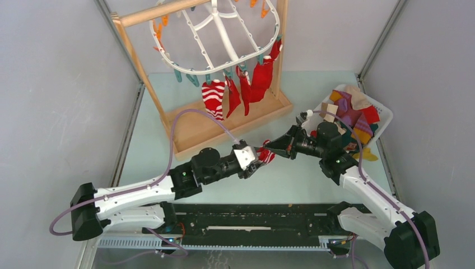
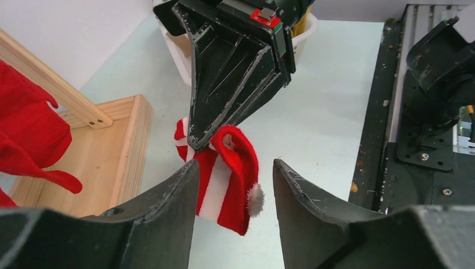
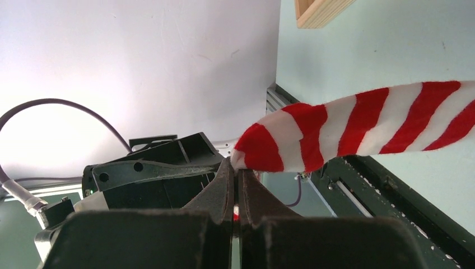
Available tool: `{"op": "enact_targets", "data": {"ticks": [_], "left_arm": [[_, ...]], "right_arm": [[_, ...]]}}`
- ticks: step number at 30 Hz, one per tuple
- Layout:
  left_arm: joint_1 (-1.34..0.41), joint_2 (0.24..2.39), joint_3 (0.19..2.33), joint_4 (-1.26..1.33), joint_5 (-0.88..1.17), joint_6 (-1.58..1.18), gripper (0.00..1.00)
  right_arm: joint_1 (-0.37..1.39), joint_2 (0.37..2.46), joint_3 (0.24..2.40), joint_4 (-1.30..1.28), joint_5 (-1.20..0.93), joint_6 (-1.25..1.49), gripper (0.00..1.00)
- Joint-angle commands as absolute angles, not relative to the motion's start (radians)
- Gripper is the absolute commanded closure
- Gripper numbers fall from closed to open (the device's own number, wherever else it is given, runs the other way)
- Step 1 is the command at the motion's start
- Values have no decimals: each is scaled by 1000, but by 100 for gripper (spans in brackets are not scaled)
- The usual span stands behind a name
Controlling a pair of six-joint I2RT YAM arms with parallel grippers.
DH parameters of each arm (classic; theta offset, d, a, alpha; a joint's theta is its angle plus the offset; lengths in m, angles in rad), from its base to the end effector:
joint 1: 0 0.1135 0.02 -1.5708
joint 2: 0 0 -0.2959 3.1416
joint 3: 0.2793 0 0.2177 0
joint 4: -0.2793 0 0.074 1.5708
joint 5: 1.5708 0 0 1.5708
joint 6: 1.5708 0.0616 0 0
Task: Clip the socks to the hanger
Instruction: Pick up the sock from the bin.
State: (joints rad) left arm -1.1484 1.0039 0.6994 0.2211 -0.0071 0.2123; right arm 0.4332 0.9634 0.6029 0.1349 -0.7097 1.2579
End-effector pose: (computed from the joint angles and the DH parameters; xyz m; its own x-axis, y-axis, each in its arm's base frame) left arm 0.0881 -0.1949 0.3463 0.1582 0.1620 -0.9740 0.8960 0.3910 0.2106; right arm 0.1518 0.1144 0.3118 -0.9139 0.3725 -0.1613 -0.0823 0.2192 0.9722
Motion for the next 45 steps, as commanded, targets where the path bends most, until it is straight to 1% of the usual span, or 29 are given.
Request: {"op": "enact_targets", "data": {"ticks": [1,3,5,10,11,13,14,15,16,17,19,21,23,25,27,28,29,30,31,32,33,36,38,40,43,45], "left_arm": [[-1161,1025,760,210,-65,249,45],[-1164,1031,762,210,-74,258,45],[-1165,1037,764,208,-91,261,48],[-1166,1051,773,185,-136,273,65],[-1166,1051,773,183,-138,278,69],[-1166,1050,774,176,-138,283,87],[-1166,1048,775,171,-133,288,93],[-1166,1045,778,160,-130,292,98],[-1166,1037,778,152,-124,295,100],[-1166,1029,780,138,-119,297,100],[-1164,994,779,108,-104,303,100],[-1164,954,776,68,-82,311,100],[-1161,916,778,15,-50,319,100],[-1156,882,789,-71,-13,323,100],[-1151,852,807,-151,44,325,100],[-1151,840,818,-188,61,325,100],[-1150,827,830,-228,82,325,100],[-1150,815,841,-264,105,326,100],[-1150,804,851,-298,128,335,100],[-1150,795,861,-342,145,339,100],[-1150,788,872,-362,156,344,100],[-1150,781,911,-457,167,363,100],[-1150,787,938,-493,170,381,100],[-1150,800,964,-513,171,395,100],[-1150,828,1001,-530,180,407,100],[-1150,848,1021,-531,197,410,100]], "right_arm": [[428,965,643,151,-721,1282,100],[428,965,644,151,-722,1282,100],[429,963,644,152,-723,1284,100],[431,962,644,152,-724,1287,100],[431,961,644,153,-724,1286,100],[433,958,644,157,-725,1283,100],[433,956,644,160,-727,1279,100],[433,954,644,164,-727,1274,100],[432,951,644,170,-730,1262,99],[431,948,644,178,-736,1247,93],[424,939,642,202,-756,1198,79],[419,925,637,236,-777,1114,57],[409,905,636,233,-804,1012,41],[392,882,636,224,-850,892,32],[374,845,637,195,-897,758,24],[369,823,639,165,-919,682,23],[368,798,647,123,-939,589,19],[375,760,656,76,-944,439,15],[388,737,662,44,-933,366,12],[411,692,661,9,-918,185,4],[442,673,659,-31,-910,43,1],[548,624,650,-78,-948,-357,0],[622,630,662,-104,-999,-546,0],[689,664,688,-117,-985,-619,2],[737,702,699,-64,-951,-606,10],[764,716,699,-31,-896,-589,12]]}}
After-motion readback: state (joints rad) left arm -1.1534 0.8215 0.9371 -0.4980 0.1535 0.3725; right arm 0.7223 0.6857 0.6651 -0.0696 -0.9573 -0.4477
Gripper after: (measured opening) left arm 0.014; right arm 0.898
